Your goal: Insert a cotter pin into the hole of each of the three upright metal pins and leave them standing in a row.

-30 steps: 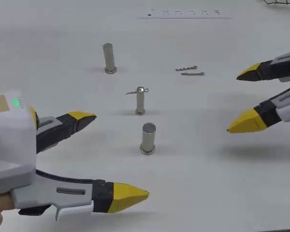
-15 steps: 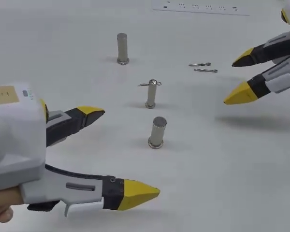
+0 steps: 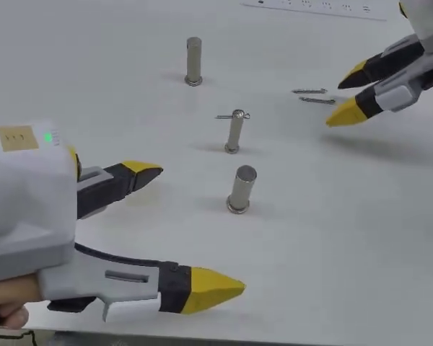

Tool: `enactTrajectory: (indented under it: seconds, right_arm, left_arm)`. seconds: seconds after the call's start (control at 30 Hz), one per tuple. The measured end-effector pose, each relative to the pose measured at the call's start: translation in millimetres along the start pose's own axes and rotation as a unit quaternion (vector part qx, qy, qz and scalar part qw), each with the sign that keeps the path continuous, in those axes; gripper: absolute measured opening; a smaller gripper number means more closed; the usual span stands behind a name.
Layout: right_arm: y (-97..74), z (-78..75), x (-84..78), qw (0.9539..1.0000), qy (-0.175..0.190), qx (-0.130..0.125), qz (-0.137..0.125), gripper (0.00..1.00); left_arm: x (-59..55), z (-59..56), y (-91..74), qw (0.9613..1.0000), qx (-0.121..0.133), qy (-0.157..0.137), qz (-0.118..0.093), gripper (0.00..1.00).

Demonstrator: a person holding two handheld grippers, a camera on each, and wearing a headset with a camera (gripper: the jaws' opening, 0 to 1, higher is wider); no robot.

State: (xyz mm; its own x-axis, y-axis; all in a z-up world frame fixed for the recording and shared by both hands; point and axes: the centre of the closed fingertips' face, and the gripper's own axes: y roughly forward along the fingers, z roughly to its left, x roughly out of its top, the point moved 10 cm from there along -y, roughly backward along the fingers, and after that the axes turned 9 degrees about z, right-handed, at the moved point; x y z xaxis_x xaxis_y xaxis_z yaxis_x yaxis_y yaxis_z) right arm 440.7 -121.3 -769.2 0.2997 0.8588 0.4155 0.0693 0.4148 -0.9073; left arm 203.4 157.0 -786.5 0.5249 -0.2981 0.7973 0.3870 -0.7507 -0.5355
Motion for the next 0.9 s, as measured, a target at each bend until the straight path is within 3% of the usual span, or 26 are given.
enactTrajectory:
  seconds: [0.17, 0.33, 0.67, 0.83, 0.9]
  right_arm:
    - [7.3, -4.6, 5.8, 0.9999, -0.004, 0.009, 0.011, 0.39]
    - [12.6, -2.9, 6.5, 0.9988, -0.034, -0.001, 0.034, 0.36]
    - [17.4, -3.1, 15.3, 0.997, -0.04, -0.004, 0.066, 0.25]
    - [16.5, 0.7, 18.1, 0.992, -0.081, -0.014, 0.096, 0.13]
    - [17.1, 3.2, 20.3, 0.9914, -0.082, -0.014, 0.101, 0.12]
  left_arm:
    - [1.5, -0.8, -0.4, 0.9999, 0.007, 0.0, -0.014, 0.95]
    - [0.8, -0.8, -1.4, 0.9997, 0.008, -0.007, -0.021, 0.95]
    - [-2.3, -2.0, -4.1, 0.9993, 0.016, -0.018, -0.03, 0.95]
    - [-4.0, -2.7, -4.1, 0.9991, 0.018, -0.022, -0.03, 0.94]
    - [-4.2, -3.3, -4.8, 0.999, 0.019, -0.024, -0.032, 0.94]
